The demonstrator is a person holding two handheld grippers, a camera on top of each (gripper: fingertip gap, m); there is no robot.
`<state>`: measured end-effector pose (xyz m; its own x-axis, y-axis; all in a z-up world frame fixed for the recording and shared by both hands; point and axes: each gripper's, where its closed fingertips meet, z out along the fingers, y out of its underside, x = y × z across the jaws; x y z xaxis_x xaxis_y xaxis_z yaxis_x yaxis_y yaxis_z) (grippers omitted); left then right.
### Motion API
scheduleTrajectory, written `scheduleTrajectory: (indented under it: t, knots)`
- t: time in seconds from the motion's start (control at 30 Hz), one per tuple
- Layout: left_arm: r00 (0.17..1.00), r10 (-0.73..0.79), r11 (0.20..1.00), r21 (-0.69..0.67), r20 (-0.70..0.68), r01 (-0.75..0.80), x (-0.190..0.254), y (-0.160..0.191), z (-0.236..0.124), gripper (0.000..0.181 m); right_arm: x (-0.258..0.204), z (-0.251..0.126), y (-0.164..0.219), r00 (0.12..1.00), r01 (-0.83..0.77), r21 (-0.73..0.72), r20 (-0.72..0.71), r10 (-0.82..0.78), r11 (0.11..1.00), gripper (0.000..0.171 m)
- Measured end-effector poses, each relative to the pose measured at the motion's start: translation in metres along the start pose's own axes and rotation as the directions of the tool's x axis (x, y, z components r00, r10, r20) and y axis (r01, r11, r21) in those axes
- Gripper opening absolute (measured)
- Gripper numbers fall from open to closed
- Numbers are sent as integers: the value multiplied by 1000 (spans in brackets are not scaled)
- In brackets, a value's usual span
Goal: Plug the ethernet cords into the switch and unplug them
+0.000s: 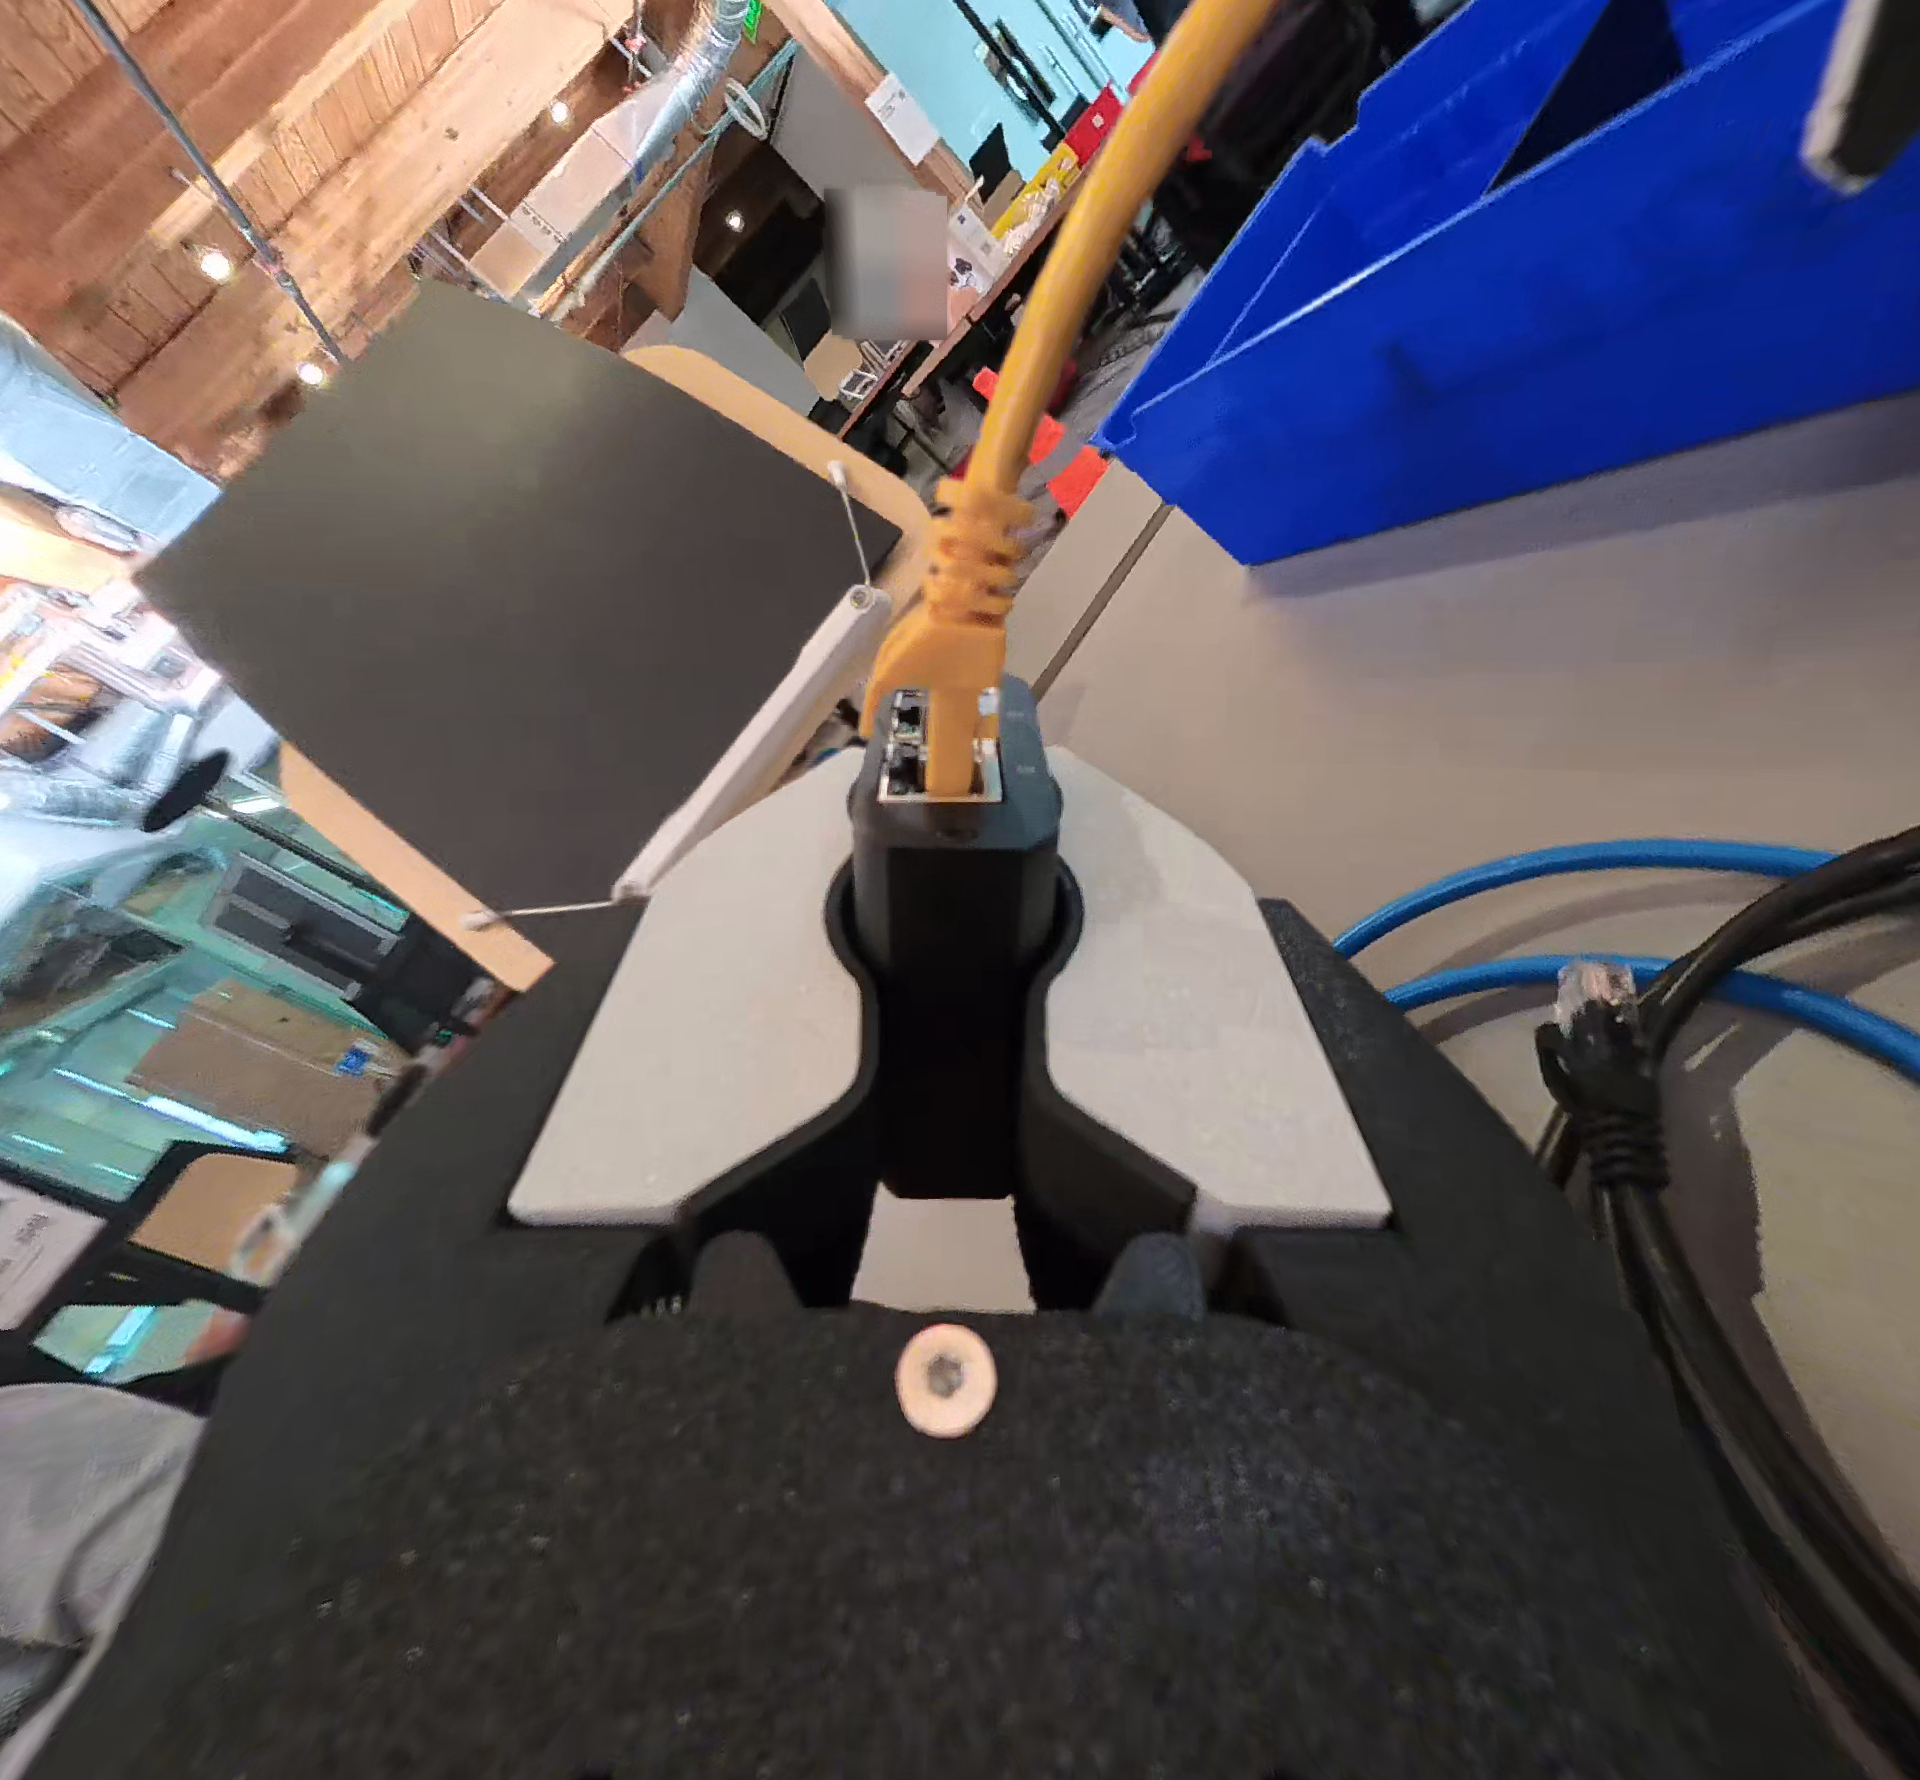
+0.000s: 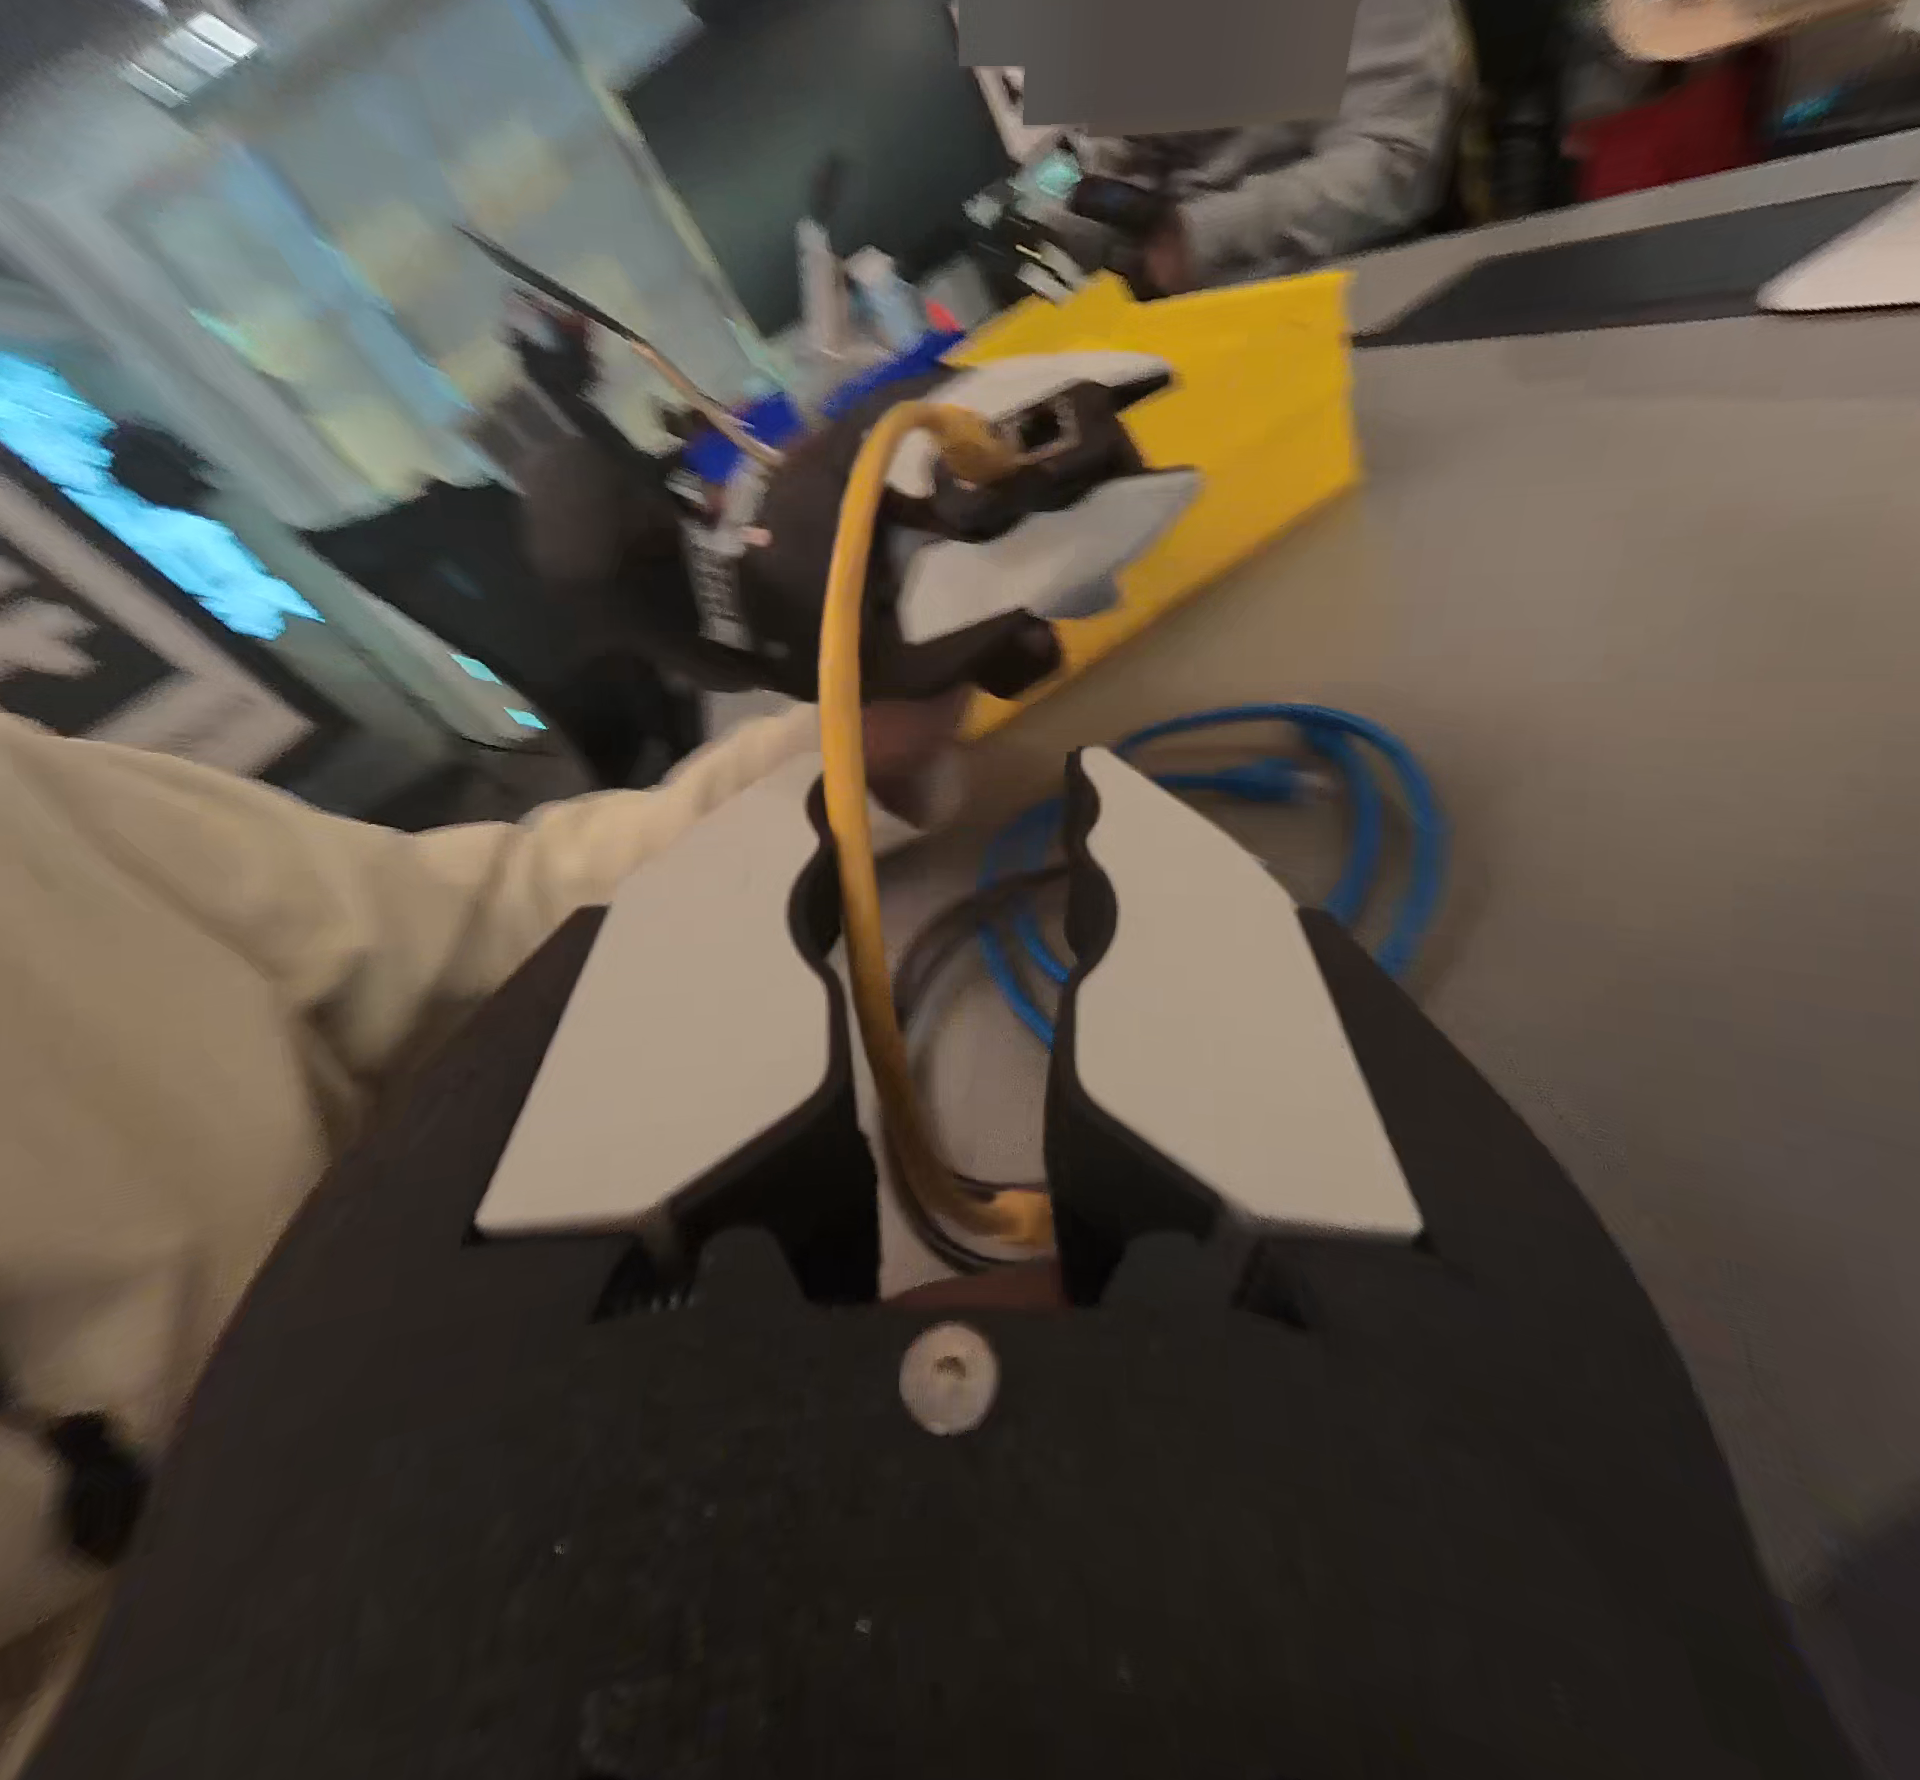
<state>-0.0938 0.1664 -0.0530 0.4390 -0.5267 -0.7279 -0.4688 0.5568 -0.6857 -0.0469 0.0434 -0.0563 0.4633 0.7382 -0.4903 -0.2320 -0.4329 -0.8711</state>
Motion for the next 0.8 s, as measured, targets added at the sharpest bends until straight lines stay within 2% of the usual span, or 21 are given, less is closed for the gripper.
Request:
scheduleTrajectory:
  t: [0.07, 0.1, 0.17, 0.23, 0.3, 0.37, 0.47, 0.5, 0.6, 0.67, 0.8]
  knots:
    - [998, -58, 998, -12, 5, 58, -7, 3, 0, 25, -24, -1, -2, 989, -12, 15, 146, 9, 1000, 39]
    - [997, -79, 997, -19, 18, 80, -12, 6, 0, 25, -36, -1, -2, 981, 32, 5, 190, -32, 999, 39]
    - [989, -146, 989, -17, 23, 146, -21, 8, -1, 25, -63, -5, -8, 956, 136, 9, 262, -133, 991, 40]
    - [977, -213, 977, -3, 22, 213, -27, 8, -2, 25, -79, -11, -24, 941, 196, 50, 270, -202, 979, 40]
    - [970, -244, 969, 24, 9, 244, -30, 4, -4, 25, -71, -18, -40, 957, 221, 65, 180, -230, 973, 39]
    - [973, -229, 972, 52, 13, 228, -32, -1, -7, 26, -42, -24, -48, 975, 220, 37, 12, -220, 975, 33]
    - [976, -216, 972, 92, -15, 216, -27, -10, -10, 26, 16, -25, -32, 954, 151, -85, -246, -168, 985, 33]
    - [977, -212, 972, 98, -23, 213, -25, -12, -10, 25, 29, -21, -20, 944, 114, -133, -293, -149, 985, 36]
    - [981, -193, 976, 94, -30, 195, -21, -12, -9, 26, 57, -2, 29, 907, 67, -343, -371, -201, 937, 35]
    - [979, -201, 974, 100, -30, 203, -22, -12, -10, 26, 73, 10, 51, 872, 75, -432, -408, -269, 899, 33]
    - [951, -301, 944, 120, -67, 307, -29, -13, -12, 26, 101, 39, 59, 847, 54, -517, -430, -314, 854, 33]
